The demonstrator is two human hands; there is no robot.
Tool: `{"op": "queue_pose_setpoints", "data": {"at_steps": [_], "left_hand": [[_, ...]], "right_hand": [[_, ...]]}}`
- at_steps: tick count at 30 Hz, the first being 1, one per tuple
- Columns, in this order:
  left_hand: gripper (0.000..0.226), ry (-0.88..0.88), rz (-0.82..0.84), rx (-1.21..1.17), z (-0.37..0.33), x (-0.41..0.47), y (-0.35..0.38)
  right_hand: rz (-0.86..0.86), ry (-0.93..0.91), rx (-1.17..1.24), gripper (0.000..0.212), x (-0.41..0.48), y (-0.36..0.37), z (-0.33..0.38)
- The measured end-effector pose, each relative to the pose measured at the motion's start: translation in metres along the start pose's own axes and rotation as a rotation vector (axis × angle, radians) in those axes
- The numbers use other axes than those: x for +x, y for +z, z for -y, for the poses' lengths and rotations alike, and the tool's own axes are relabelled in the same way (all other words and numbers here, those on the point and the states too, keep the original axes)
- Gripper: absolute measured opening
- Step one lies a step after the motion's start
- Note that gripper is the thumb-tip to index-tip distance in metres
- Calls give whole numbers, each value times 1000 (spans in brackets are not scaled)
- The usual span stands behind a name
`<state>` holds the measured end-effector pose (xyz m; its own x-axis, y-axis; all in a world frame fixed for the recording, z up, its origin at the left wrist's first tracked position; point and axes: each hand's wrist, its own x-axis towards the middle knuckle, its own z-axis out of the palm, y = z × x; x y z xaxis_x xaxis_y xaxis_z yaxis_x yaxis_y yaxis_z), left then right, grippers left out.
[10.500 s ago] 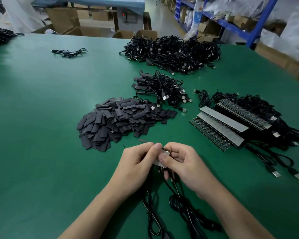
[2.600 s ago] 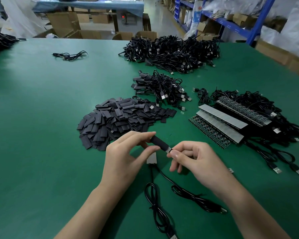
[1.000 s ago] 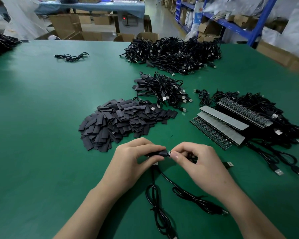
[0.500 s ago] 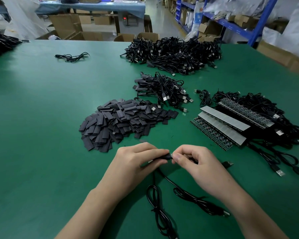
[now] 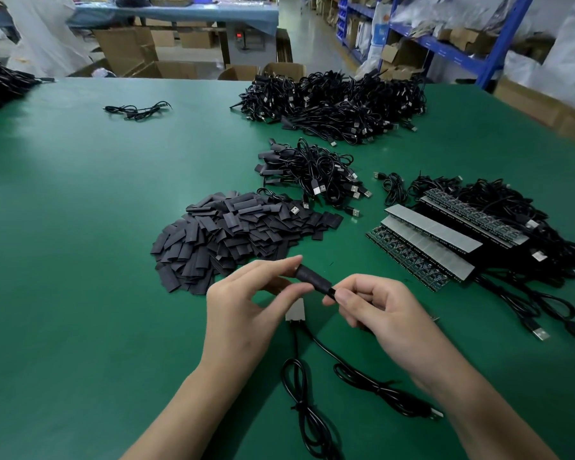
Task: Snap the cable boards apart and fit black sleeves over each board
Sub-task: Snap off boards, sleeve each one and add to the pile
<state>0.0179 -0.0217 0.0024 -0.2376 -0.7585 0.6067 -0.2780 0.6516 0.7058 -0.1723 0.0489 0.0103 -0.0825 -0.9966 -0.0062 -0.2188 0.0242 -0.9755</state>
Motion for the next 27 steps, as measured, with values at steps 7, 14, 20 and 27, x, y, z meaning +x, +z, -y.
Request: {"op": "queue_pose_setpoints", "data": {"at_steps": [7, 14, 20, 27], "left_hand": [[30, -31, 11, -50, -1, -1, 2], [29, -8, 45, -57, 0, -2, 4], [26, 12, 37, -72, -1, -1, 5], [17, -395, -2, -433, 3, 1, 7]], "right_hand": [[-43, 26, 54, 23, -1, 9, 0], [-65, 23, 61, 24, -2, 10, -4], [-82, 19, -17, 23, -1, 10, -5], [-115, -67, -299, 10, -1, 8, -2]]}}
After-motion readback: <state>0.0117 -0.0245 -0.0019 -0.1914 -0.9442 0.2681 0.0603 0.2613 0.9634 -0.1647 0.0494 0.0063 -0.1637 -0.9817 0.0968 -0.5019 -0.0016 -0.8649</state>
